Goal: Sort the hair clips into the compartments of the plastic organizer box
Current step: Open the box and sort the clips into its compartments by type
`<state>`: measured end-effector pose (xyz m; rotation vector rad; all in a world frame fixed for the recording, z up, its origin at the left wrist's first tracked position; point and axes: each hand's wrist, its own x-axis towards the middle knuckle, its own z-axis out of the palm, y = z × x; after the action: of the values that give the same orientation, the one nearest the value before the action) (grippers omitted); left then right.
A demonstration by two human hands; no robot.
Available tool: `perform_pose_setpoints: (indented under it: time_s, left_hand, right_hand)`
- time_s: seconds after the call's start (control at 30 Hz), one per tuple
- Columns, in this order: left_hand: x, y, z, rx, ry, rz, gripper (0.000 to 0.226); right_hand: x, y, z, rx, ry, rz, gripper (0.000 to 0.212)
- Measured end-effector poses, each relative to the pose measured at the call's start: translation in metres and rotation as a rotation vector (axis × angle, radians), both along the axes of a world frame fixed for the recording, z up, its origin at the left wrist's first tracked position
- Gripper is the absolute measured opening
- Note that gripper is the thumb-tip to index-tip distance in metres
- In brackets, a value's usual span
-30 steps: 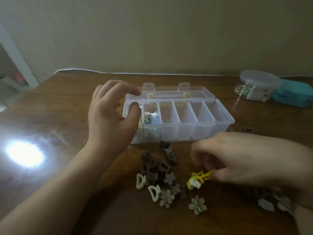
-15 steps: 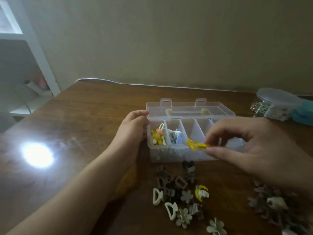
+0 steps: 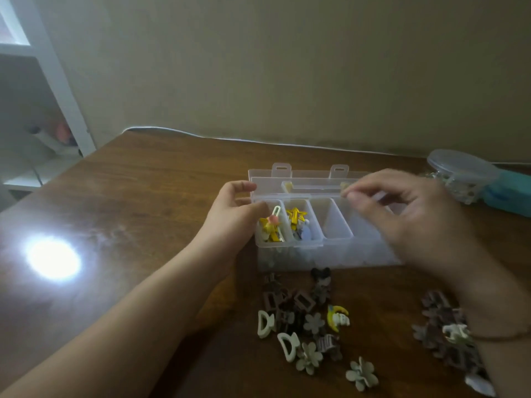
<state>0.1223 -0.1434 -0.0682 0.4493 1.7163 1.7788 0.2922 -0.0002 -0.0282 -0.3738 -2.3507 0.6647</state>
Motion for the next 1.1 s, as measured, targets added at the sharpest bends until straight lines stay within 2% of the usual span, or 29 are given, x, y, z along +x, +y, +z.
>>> perform_pose_setpoints:
  time_s: [0.07,0.2,0.27,0.33,0.47,0.53,0.7,0.8,0.93,1.03,1.1]
  left_hand:
    - [0.001,0.002,-0.001,0.016,0.016,0.019,0.058]
    - [0.003,0.008,-0.003,0.032,0.079,0.117,0.047]
    - [0.004,0.009,-0.005,0.034,0.143,0.133,0.044]
    - [0.003,0.006,-0.007,0.01,0.269,0.152,0.047]
    - [0.005,0.0,-0.011,-0.122,0.898,0.206,0.055]
    - [0.011,-0.001,-0.01,-0.123,1.068,0.207,0.056]
    - [0.016,0.0,-0.011,-0.134,1.085,0.162,0.056]
    - [0.017,0.001,-0.012,-0.155,1.071,0.144,0.051]
    - [0.017,0.0,-0.013,-0.151,1.07,0.138,0.049]
    - [0.017,-0.001,-0.012,-0.151,1.047,0.117,0.056]
    - [0.015,-0.001,-0.012,-0.151,1.042,0.112,0.056]
  right_hand:
    - [0.017,0.012,0.006,-0.078,0.113,-0.055,0.009]
    - [0.043,0.036,0.019,-0.233,0.274,-0.088,0.011]
    - [0.055,0.043,0.03,-0.263,0.281,-0.066,0.011]
    - [0.071,0.045,0.037,-0.185,0.116,-0.057,0.015]
    - [0.116,0.027,0.024,0.033,-0.45,-0.127,0.02]
    - [0.144,0.012,-0.001,0.079,-0.565,-0.212,0.027]
    - [0.192,-0.008,-0.047,0.061,-0.591,-0.342,0.048]
    - [0.191,-0.015,-0.053,0.013,-0.506,-0.343,0.028]
    - [0.172,-0.021,-0.062,0.063,-0.4,-0.319,0.028]
    - [0.149,-0.027,-0.07,0.179,-0.364,-0.234,0.017]
    - [0.133,-0.031,-0.07,0.26,-0.378,-0.175,0.023]
